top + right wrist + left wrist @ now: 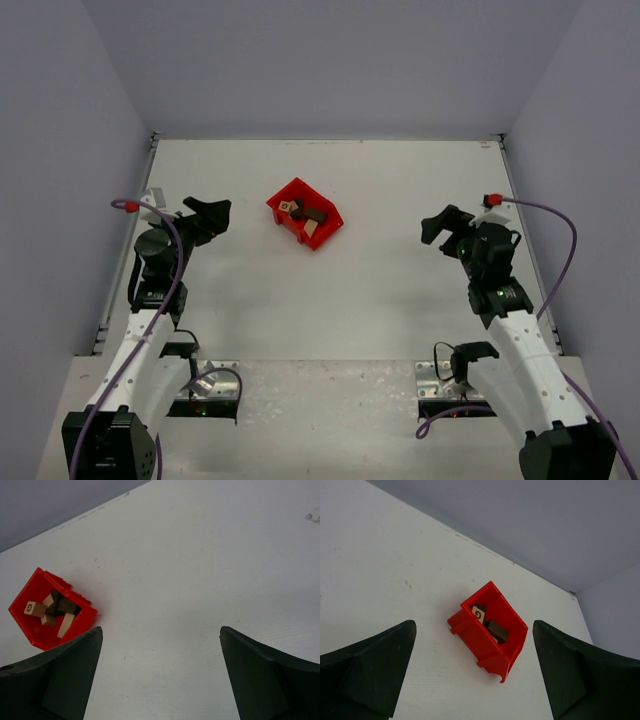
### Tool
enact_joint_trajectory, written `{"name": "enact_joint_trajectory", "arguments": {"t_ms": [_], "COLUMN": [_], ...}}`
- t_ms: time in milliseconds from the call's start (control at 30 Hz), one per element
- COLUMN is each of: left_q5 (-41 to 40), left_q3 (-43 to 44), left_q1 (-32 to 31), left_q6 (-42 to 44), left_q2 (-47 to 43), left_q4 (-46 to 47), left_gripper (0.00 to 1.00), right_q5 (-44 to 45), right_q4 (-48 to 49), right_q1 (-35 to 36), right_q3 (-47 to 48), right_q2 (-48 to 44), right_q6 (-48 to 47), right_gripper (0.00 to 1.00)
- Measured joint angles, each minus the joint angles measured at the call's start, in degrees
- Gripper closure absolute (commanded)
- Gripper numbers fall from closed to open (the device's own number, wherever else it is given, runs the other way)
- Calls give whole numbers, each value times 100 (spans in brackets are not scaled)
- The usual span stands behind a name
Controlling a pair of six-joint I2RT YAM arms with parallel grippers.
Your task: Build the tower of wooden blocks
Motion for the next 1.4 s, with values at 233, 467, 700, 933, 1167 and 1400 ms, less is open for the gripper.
{"name": "enact_joint_trajectory", "arguments": {"t_ms": [233, 467, 700, 933, 1167, 1400], "left_q5": [2, -44, -36, -35, 51, 65], "left_q3": [-39, -83, -74, -74, -61, -9], "left_q1": [0, 0, 0, 0, 0, 0], "left_q6": [-18, -134, -166, -195, -198, -245], "left_q2": [-8, 70, 308, 377, 495, 684], "left_q4": [58, 77, -27, -52, -49, -39], "left_gripper": [0, 0, 0, 0, 0, 0], "right_q5": [-187, -1667, -2368, -3166, -3187, -2602], "right_q4": [-404, 333, 738, 1233, 1296, 1452], "right_q1": [-1, 220, 1543, 1736, 1757, 2062], "right_q3": [814, 1127, 2661, 4218, 4750, 4612], "right_q2": [833, 2054, 4367, 6612, 7690, 7835], "right_q6": [-48, -912, -2737, -3390, -3565, -3906], "right_gripper": [1, 1, 1, 1, 14, 67]}}
